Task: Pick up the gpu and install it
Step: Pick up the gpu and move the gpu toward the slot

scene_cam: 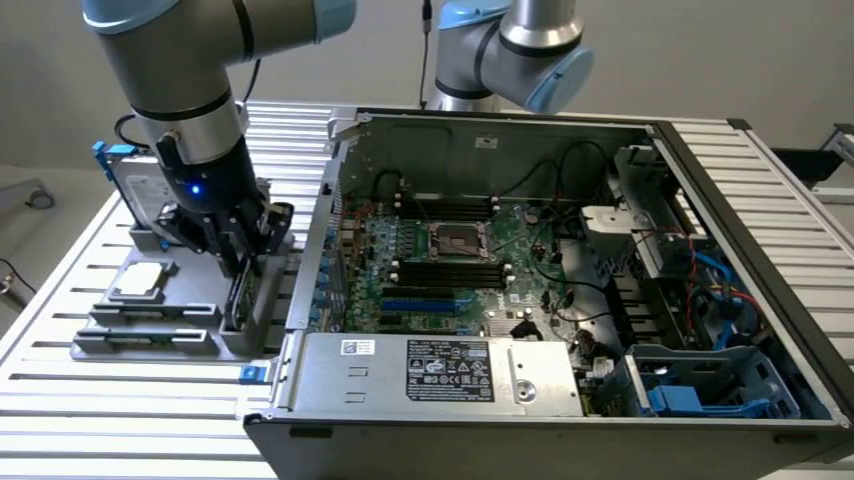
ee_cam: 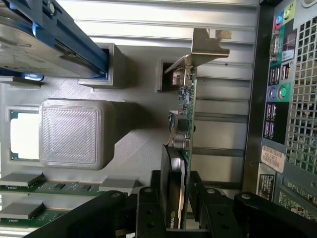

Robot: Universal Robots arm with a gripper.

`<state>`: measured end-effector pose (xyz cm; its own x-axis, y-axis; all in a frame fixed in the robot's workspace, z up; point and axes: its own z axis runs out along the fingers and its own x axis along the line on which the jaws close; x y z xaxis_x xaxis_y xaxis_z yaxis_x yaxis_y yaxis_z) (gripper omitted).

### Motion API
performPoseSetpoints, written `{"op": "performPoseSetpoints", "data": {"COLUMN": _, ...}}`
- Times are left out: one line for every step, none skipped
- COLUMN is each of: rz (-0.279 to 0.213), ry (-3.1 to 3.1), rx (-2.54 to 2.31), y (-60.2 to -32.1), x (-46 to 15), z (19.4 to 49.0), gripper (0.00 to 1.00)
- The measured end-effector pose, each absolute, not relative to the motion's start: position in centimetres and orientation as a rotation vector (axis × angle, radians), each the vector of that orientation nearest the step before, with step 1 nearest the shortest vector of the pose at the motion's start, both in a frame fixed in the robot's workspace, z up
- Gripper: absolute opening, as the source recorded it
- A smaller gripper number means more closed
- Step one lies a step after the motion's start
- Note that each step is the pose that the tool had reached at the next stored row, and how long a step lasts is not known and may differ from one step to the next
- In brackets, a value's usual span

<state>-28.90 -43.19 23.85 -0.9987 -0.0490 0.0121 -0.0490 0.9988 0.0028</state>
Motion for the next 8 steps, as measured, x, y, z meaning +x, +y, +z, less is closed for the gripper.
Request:
{"op": "performPoseSetpoints", "data": {"rz": -0.004, "ry": -3.128, "rx": 0.077, "y": -43.19, "x": -28.90, "z": 23.84, "gripper": 0.36}}
{"op": "performPoseSetpoints", "data": {"rz": -0.004, "ry": -3.128, "rx": 0.077, "y": -43.18, "x": -28.90, "z": 23.83, "gripper": 0.36}}
{"op": "performPoseSetpoints", "data": {"rz": -0.004, "ry": -3.128, "rx": 0.077, "y": -43.18, "x": -28.90, "z": 23.83, "gripper": 0.34}}
{"op": "performPoseSetpoints", "data": {"rz": -0.004, "ry": -3.128, "rx": 0.077, "y": -43.18, "x": -28.90, "z": 23.83, "gripper": 0.28}}
{"op": "performPoseSetpoints", "data": {"rz": -0.004, "ry": -3.128, "rx": 0.077, "y": -43.18, "x": -28.90, "z": 23.83, "gripper": 0.28}}
{"op": "performPoseSetpoints", "data": {"rz": -0.004, "ry": -3.128, "rx": 0.077, "y": -43.18, "x": -28.90, "z": 23.83, "gripper": 0.27}}
{"op": "performPoseSetpoints", "data": {"rz": -0.004, "ry": -3.128, "rx": 0.077, "y": -43.18, "x": -28.90, "z": 23.83, "gripper": 0.27}}
{"op": "performPoseSetpoints", "data": {"rz": -0.004, "ry": -3.128, "rx": 0.077, "y": -43.18, "x": -28.90, "z": 23.83, "gripper": 0.27}}
